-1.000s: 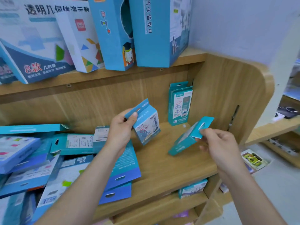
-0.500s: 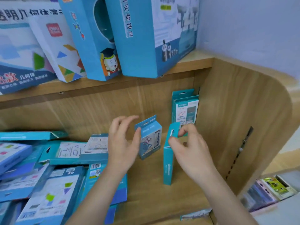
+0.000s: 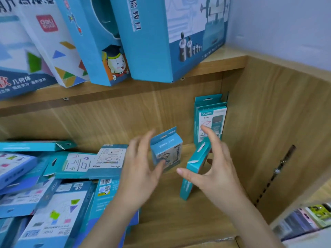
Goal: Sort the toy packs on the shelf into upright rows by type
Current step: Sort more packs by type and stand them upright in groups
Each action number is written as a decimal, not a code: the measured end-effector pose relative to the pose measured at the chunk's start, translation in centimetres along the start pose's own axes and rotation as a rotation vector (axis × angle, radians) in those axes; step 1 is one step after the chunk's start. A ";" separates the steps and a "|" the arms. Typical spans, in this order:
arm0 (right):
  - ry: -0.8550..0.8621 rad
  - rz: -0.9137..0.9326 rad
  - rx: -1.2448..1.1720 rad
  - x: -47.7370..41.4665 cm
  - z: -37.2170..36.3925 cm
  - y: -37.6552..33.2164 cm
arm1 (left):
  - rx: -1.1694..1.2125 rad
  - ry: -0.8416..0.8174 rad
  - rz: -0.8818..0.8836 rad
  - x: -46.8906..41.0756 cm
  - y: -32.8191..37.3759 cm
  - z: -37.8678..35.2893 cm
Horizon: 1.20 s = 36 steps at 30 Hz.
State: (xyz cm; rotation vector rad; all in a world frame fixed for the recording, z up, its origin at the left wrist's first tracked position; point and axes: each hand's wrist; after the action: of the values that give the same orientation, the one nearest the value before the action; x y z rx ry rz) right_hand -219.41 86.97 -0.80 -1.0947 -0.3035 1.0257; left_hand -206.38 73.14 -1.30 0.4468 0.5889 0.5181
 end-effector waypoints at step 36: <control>0.114 -0.265 0.089 -0.2 -1.8 4.9 | -0.366 -0.172 0.089 -10.7 -2.8 -8.0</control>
State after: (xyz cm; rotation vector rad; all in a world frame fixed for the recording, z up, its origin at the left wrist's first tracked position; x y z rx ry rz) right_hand -220.96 86.09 -5.72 -0.9983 -0.2991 0.7313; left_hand -218.03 66.80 -4.48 0.1673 0.3004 0.6505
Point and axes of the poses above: each hand's wrist, its own x-axis away from the middle knuckle, its own z-axis out of the back of the hand, y = z × x, and after that the axes turned 7 degrees about -y, right-handed
